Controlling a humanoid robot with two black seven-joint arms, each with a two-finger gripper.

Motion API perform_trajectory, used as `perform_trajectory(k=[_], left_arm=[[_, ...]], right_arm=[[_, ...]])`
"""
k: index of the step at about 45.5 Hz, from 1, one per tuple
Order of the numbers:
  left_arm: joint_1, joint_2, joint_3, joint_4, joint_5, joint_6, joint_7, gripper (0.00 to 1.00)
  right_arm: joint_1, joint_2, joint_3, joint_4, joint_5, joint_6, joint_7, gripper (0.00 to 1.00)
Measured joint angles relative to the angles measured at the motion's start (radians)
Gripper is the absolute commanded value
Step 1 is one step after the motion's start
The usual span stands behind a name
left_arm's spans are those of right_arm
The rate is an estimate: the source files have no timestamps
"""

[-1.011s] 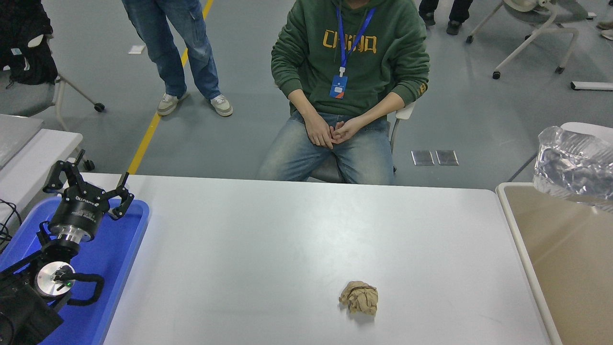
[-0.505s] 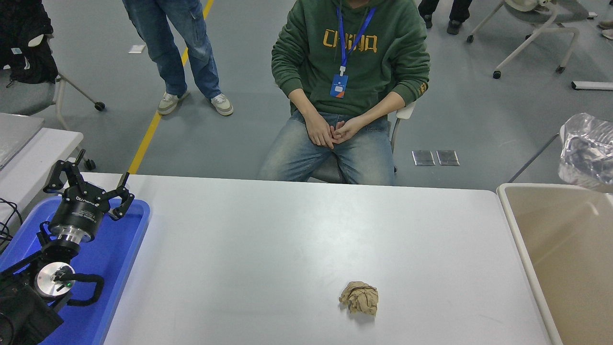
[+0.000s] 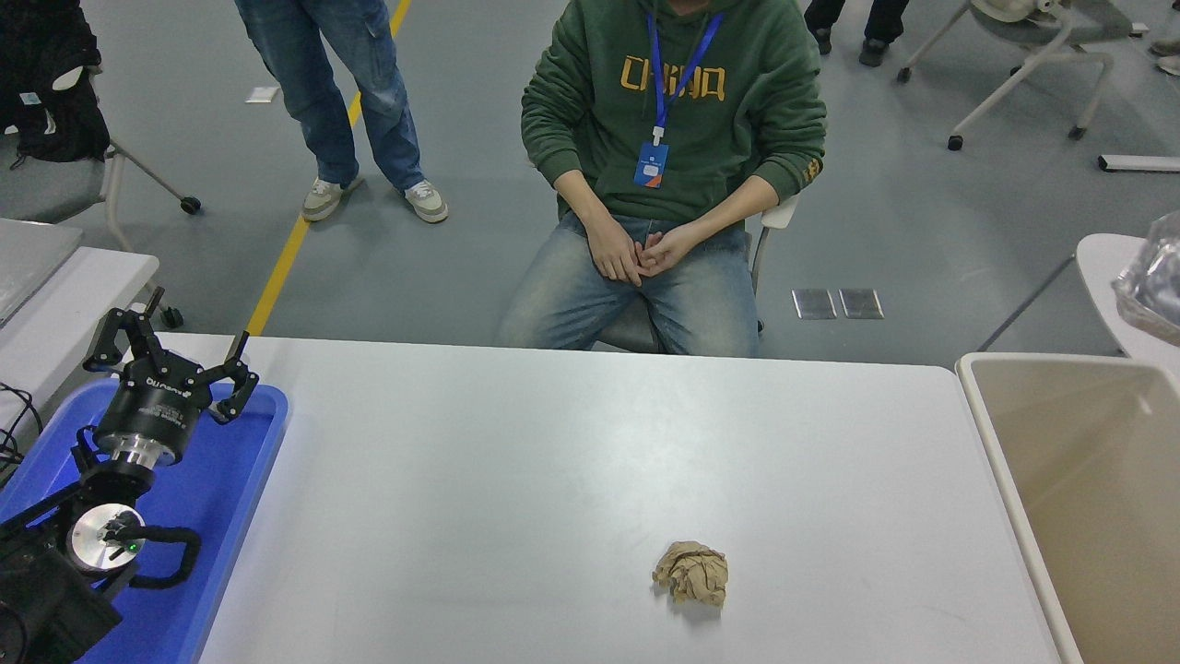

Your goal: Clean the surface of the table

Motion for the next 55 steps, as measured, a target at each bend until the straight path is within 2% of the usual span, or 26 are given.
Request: perform_trajectory(k=[12,22,38,55], left_arm=[[0.0,0.0,0.0,0.0,0.0,0.0,0.0,1.0],[0.0,0.0,0.0,0.0,0.0,0.0,0.0,1.0],[0.0,0.0,0.0,0.0,0.0,0.0,0.0,1.0],[0.0,0.0,0.0,0.0,0.0,0.0,0.0,1.0]], right_arm=[[-0.209,0.246,0.003,-0.258,0.154,-0.147,-0.002,0.0],[-0.329,0.438,0.004,-0.444,0.262,-0.241,-0.003,0.0],[-0.435,0.63,0.006,-0.534,0.319,-0.451,-0.025,0.0],[-0.476,0.739,0.05,-0.552,0.33,-0.571,-0.097,0.0]])
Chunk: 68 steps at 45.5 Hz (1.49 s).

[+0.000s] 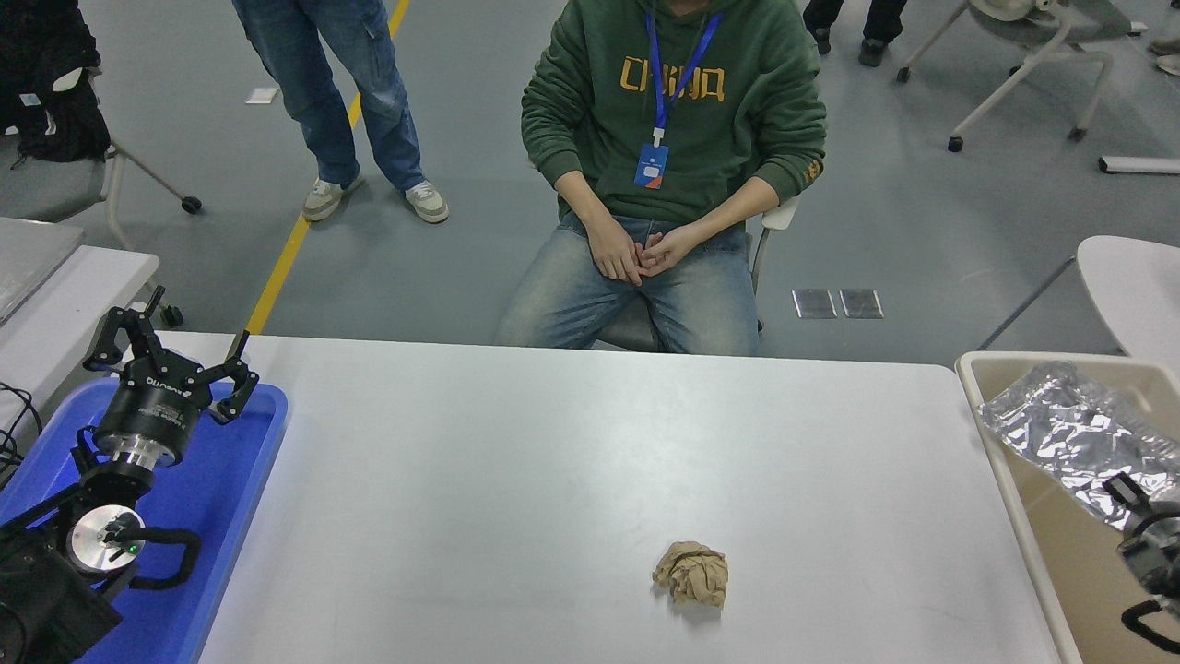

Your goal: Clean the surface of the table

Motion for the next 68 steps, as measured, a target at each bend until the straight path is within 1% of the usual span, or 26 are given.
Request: perform_trajectory(k=[8,11,13,14,15,31,42,48,51,52,57,62,68], left_arm=[[0.0,0.0,0.0,0.0,0.0,0.0,0.0,1.0],[0.0,0.0,0.0,0.0,0.0,0.0,0.0,1.0],[0.0,0.0,0.0,0.0,0.0,0.0,0.0,1.0],[0.0,0.0,0.0,0.0,0.0,0.0,0.0,1.0],[0.0,0.0,0.0,0.0,0.0,0.0,0.0,1.0],[0.0,0.0,0.001,0.0,0.0,0.0,0.0,1.0],[0.0,0.0,0.001,0.0,0.0,0.0,0.0,1.0],[0.0,0.0,0.001,0.0,0.0,0.0,0.0,1.0],[0.0,0.0,0.001,0.0,0.0,0.0,0.0,1.0],[0.0,0.0,0.001,0.0,0.0,0.0,0.0,1.0],[0.0,0.0,0.001,0.0,0.0,0.0,0.0,1.0],[0.0,0.0,0.001,0.0,0.0,0.0,0.0,1.0],[0.0,0.0,0.0,0.0,0.0,0.0,0.0,1.0]], right_arm=[[-0.004,0.013,0.008,-0.006,0.001,-0.02,-0.012,0.0],[-0.005,0.016,0.011,-0.008,0.002,-0.024,-0.015,0.54],[-0.005,0.017,0.014,-0.01,0.006,-0.027,-0.017,0.77],[-0.005,0.018,0.016,-0.01,0.008,-0.028,-0.017,0.98],[-0.005,0.018,0.018,-0.011,0.011,-0.03,-0.018,1.0],[0.012,0.0,0.038,-0.007,0.066,-0.041,-0.021,1.0],[0.072,-0.074,0.042,0.056,0.078,-0.042,-0.02,1.0],[0.114,-0.139,0.078,0.161,0.081,-0.044,-0.015,1.0],[0.131,-0.18,0.138,0.239,0.081,-0.044,-0.012,1.0],[0.139,-0.208,0.185,0.3,0.082,-0.044,-0.012,1.0],[0.151,-0.256,0.301,0.43,0.082,-0.043,-0.011,1.0],[0.159,-0.28,0.421,0.556,0.083,-0.045,-0.012,1.0],[0.162,-0.261,0.532,0.645,0.084,-0.049,-0.013,1.0]])
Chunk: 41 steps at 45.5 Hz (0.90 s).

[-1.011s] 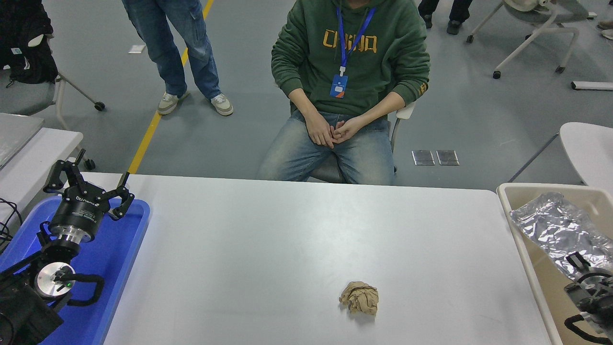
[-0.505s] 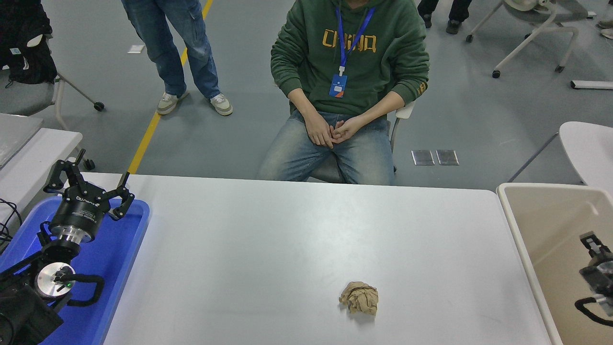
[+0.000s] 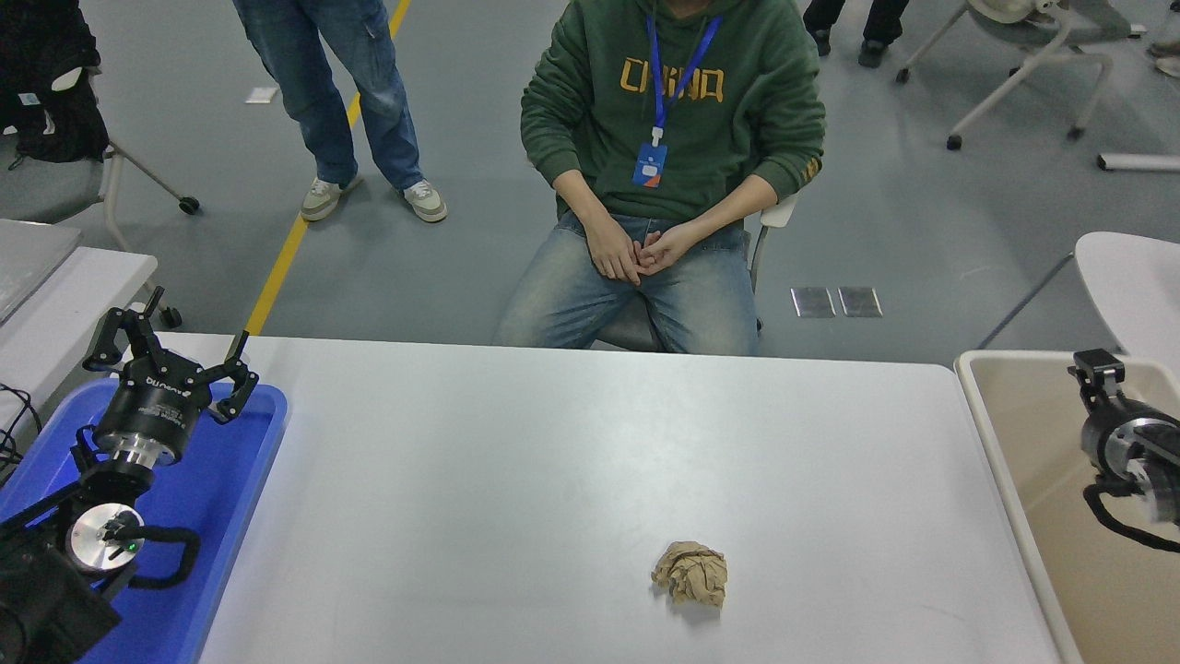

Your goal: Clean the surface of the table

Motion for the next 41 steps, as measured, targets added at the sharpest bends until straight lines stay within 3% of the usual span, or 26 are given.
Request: perform_trajectory(k=[23,41], left_arm=[[0.0,0.0,0.0,0.0,0.0,0.0,0.0,1.0],[0.0,0.0,0.0,0.0,0.0,0.0,0.0,1.0]], right_arm=[[-0.08,0.306,0.44,0.081,0.142,-0.007,0.009,1.0],[-0.112,0.414,0.576,0.094,0.257,0.008,0.014,1.0]])
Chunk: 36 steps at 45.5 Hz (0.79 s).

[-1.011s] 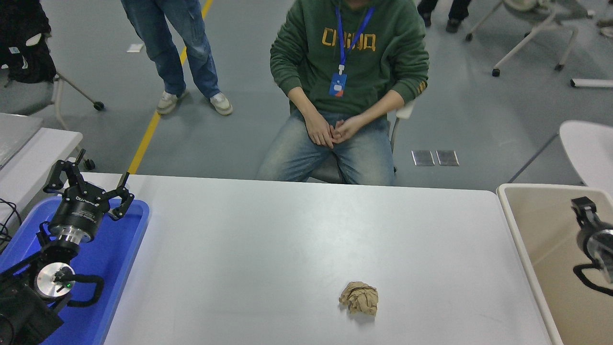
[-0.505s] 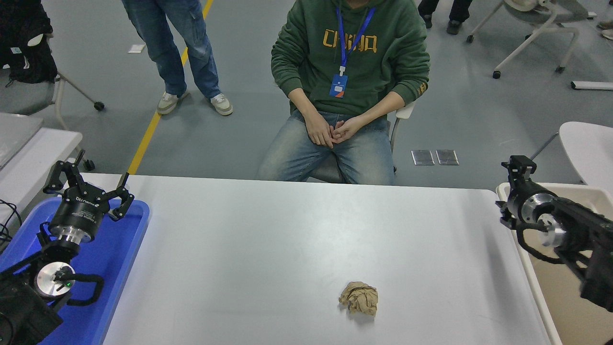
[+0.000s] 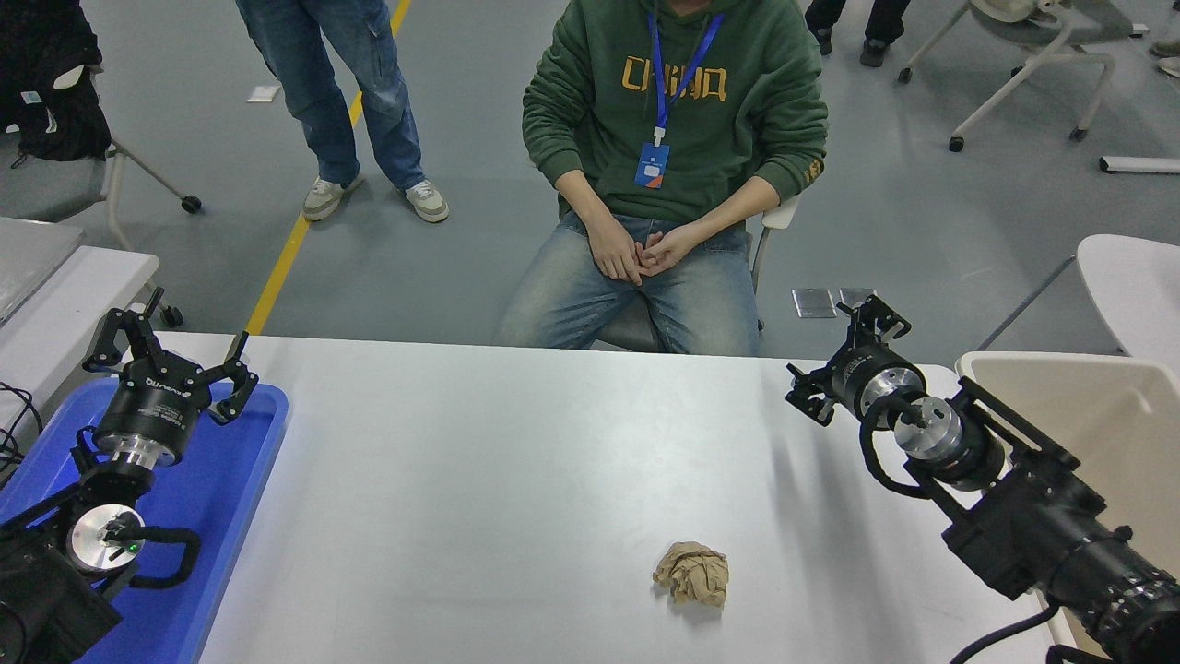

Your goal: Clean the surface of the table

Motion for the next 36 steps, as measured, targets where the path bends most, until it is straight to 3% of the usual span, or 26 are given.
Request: perform_trajectory(k=[20,36], left_arm=[[0.0,0.0,0.0,0.0,0.0,0.0,0.0,1.0],[0.0,0.0,0.0,0.0,0.0,0.0,0.0,1.0]], right_arm=[[-0.003,-0.012,-0.002,0.004,0.022,0.007,0.012,1.0],[0.015,-0.162,-0.181,0.08,-0.043,0.055,0.012,1.0]])
